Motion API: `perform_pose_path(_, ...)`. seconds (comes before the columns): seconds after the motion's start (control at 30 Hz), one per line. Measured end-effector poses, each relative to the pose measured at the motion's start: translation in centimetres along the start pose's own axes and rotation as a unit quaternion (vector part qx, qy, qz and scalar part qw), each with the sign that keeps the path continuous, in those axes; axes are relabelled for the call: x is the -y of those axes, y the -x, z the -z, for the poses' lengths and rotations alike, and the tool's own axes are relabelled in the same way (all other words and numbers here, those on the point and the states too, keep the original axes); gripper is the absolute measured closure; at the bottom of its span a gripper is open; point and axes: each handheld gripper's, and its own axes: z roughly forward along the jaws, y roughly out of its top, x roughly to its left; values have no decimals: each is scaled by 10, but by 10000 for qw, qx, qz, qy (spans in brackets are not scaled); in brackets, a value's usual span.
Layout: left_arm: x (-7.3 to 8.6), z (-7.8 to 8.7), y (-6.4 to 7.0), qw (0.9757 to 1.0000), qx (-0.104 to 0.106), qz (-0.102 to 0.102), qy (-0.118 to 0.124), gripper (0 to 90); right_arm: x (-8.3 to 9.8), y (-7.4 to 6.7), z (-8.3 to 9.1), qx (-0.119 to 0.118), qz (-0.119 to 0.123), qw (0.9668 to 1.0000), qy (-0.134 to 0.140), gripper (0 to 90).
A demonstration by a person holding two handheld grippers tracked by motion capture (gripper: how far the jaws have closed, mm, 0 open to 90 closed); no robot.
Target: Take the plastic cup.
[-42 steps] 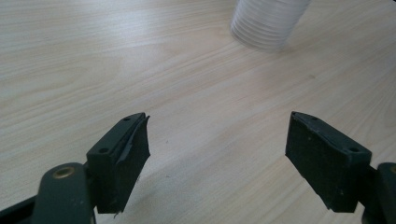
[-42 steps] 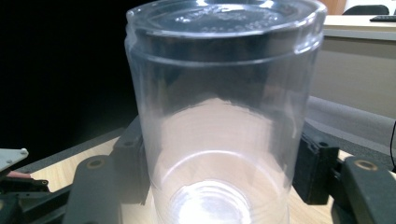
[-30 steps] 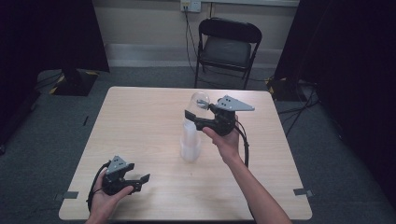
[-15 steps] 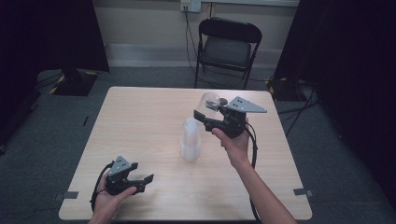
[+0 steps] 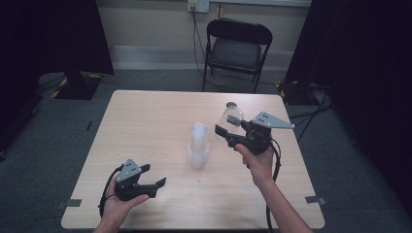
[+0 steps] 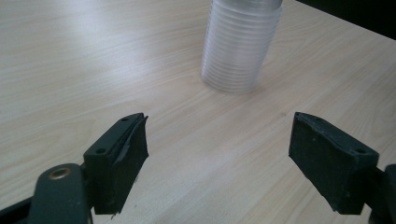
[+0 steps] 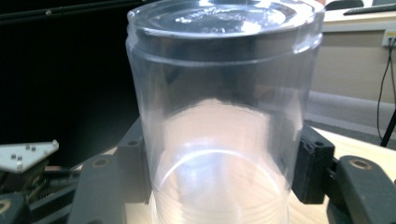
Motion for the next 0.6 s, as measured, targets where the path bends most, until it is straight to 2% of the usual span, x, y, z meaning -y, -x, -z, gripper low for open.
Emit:
perform_pose_path(0.07,-1,0,0,10000,29,19,27,193,2,-1,0,-17,9,10000,-39,364)
perform_pose_path(0.13,-4,0,2,10000,71,6,48,200,8,-2,2,-142,-105,9998,-96,364)
perform_pose_path(0.2,-6,-2,5,9996,157,40,221,201,12,-2,3,-198,-197,9996,-106,365)
perform_pose_path(0.23,-6,-2,5,9996,157,40,221,208,12,-2,3,-198,-197,9996,-106,365)
perform_pose_path(0.27,-7,-4,8,9992,231,-26,336,231,16,-3,4,-245,-287,9992,-113,366)
perform_pose_path(0.33,-9,-5,9,9989,280,8,364,243,19,-2,4,-270,-333,9990,-126,367)
perform_pose_path(0.37,-10,-7,11,9986,350,67,390,228,22,-3,5,-307,-409,9986,-139,368)
perform_pose_path(0.4,-15,-12,15,9983,442,32,374,205,27,-2,5,-358,-513,9978,-200,368)
perform_pose_path(0.5,-19,-17,19,9975,565,72,422,149,31,-2,6,-391,-642,9969,-218,370)
perform_pose_path(0.53,-23,-22,24,9968,612,-43,508,156,35,-2,7,-440,-750,9960,-196,371)
perform_pose_path(0.6,-25,-24,26,9969,656,-55,442,154,37,-2,7,-449,-781,9957,-209,371)
